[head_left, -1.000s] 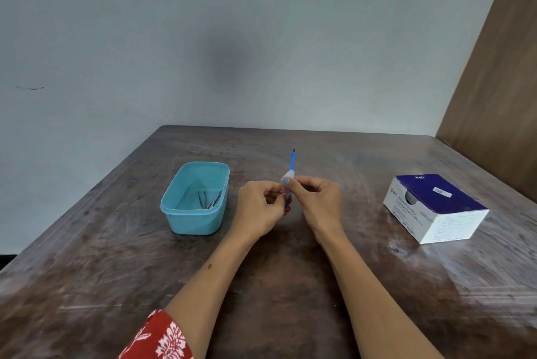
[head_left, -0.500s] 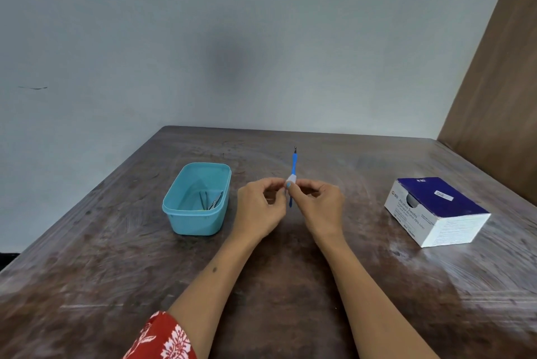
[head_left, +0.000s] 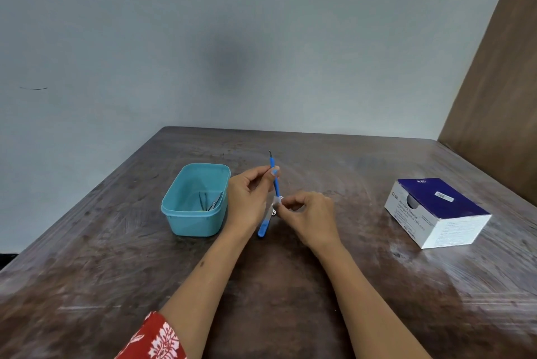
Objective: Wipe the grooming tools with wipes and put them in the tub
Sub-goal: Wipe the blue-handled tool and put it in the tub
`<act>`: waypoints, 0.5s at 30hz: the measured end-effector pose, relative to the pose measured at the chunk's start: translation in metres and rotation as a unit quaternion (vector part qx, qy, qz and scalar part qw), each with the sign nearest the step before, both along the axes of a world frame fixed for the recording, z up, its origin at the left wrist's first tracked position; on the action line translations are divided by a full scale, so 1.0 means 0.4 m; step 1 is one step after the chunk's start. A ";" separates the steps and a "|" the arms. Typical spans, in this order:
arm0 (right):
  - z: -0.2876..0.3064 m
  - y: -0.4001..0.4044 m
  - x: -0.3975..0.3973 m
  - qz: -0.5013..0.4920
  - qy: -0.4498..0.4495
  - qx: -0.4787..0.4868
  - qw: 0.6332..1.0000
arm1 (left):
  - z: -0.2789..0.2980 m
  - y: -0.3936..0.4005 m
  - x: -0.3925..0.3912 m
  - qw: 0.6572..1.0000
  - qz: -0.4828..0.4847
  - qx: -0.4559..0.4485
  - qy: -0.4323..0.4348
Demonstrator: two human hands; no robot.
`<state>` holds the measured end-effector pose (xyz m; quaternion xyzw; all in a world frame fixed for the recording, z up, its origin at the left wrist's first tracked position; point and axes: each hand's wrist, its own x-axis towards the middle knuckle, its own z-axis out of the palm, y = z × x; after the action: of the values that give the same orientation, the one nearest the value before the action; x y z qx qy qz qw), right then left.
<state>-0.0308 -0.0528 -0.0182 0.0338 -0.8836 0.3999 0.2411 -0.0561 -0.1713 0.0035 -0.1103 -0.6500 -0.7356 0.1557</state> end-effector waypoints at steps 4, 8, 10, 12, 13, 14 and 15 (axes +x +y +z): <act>0.000 -0.004 0.002 -0.019 0.045 -0.007 0.999 | 0.005 0.004 0.006 1.000 -0.025 0.005 0.000; 0.003 -0.007 0.006 -0.032 0.074 -0.016 0.997 | 0.002 0.005 0.012 0.999 -0.034 -0.014 0.011; 0.000 -0.003 0.001 -0.027 0.042 -0.006 0.999 | 0.002 0.004 0.008 0.999 -0.021 -0.028 0.013; -0.002 -0.002 -0.001 -0.025 0.022 0.012 0.999 | 0.001 0.001 0.006 0.999 -0.012 -0.039 0.016; -0.002 -0.004 -0.001 -0.026 0.030 0.011 0.999 | 0.000 0.000 0.005 0.999 -0.013 -0.042 0.017; -0.001 -0.006 0.001 -0.031 0.049 0.004 0.998 | -0.001 0.000 0.006 0.999 -0.017 -0.044 0.017; 0.001 -0.008 0.002 -0.038 0.072 -0.003 0.997 | -0.001 0.000 0.007 0.999 -0.022 -0.046 0.019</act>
<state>-0.0299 -0.0560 -0.0180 0.0280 -0.8634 0.3898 0.3191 -0.0533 -0.1712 0.0029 -0.1451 -0.6775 -0.7060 0.1466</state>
